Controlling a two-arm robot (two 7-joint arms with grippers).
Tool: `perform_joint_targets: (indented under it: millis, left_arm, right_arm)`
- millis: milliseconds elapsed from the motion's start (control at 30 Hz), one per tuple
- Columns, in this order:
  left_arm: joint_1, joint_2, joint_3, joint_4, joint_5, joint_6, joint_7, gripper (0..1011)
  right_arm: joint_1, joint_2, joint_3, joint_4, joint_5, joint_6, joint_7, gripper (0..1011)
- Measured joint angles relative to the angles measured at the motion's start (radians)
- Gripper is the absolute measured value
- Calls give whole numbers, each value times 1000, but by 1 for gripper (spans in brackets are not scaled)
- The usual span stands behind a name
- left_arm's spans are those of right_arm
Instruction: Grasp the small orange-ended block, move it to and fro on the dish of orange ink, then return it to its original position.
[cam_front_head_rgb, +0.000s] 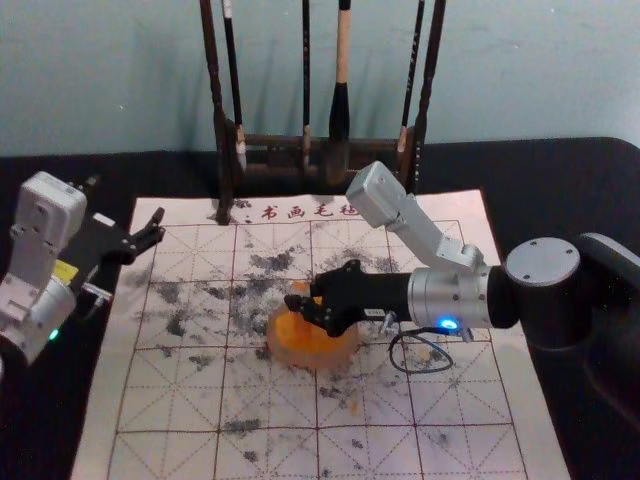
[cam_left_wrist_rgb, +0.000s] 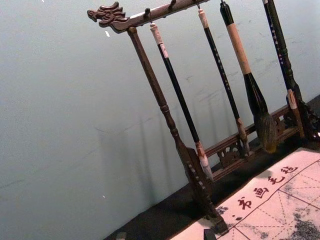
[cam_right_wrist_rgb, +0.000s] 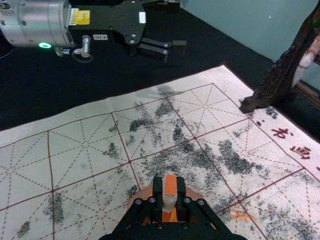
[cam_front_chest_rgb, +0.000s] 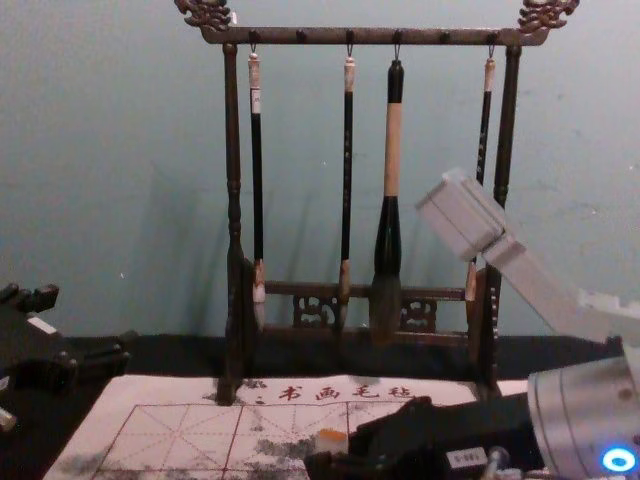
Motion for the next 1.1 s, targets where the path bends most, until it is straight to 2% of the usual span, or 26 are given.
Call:
perform_joint_targets:
  millis: [400,1100]
  left_arm:
    - [0,0,0,0,0,0,0,1001]
    - [0,0,0,0,0,0,0,1001]
  right_arm:
    - [13,-15,15,29,-8,-2,-19,116]
    - [-12,18,49,-10,-12,2,-35,116]
